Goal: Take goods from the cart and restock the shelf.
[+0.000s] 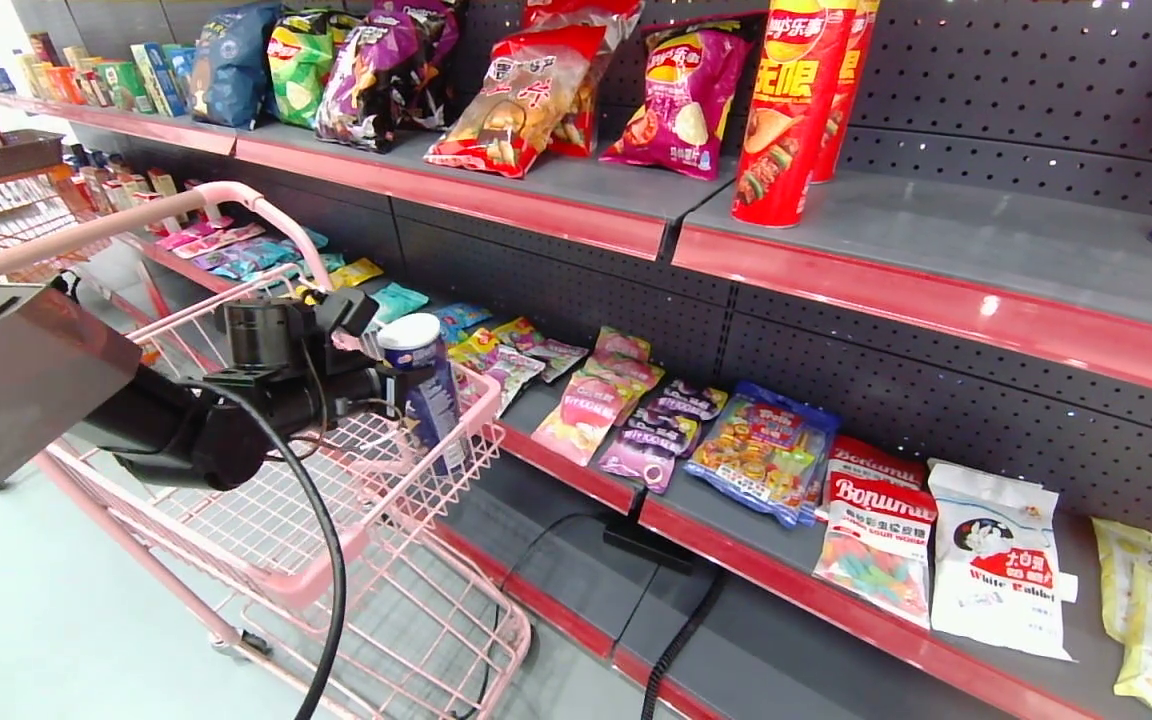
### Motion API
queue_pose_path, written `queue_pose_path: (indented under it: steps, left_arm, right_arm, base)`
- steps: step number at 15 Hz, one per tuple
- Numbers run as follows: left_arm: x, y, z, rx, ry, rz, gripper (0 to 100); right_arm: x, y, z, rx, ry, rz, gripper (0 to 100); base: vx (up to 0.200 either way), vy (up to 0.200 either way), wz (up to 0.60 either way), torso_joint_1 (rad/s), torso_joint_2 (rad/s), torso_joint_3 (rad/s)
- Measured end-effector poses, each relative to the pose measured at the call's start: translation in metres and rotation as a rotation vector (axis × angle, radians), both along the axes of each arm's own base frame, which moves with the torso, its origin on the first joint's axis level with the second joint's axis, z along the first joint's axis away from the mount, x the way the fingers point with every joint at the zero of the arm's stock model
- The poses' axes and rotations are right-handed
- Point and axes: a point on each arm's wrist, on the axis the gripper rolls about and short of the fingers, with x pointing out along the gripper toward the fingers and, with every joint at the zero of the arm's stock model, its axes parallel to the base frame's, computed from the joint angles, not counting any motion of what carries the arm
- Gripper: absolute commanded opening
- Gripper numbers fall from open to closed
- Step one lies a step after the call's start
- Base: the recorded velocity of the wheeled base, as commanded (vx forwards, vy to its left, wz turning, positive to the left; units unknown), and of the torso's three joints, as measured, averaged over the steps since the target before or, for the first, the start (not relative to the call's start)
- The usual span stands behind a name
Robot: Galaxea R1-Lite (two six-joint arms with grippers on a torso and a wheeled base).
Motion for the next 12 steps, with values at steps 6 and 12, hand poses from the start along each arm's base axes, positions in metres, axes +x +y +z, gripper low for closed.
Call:
queue_pose_path:
  steps: [6, 12]
  left_arm:
    - [-0.060, 0.022, 0.049, -0.054, 0.005, 0.082, 0]
    - [-0.206, 0.040, 0.108, -0.068, -0.085, 0.134, 0]
  right_arm:
    - [0.000, 0.000, 0.000, 0.000, -0.001, 0.000, 100]
    - [0.000, 0.000, 0.000, 0.000, -0.001, 0.000, 100]
  base:
    - [0.000, 0.000, 0.00, 0.000, 0.00, 0.000]
    - [0.000, 0.000, 0.00, 0.000, 0.00, 0.000]
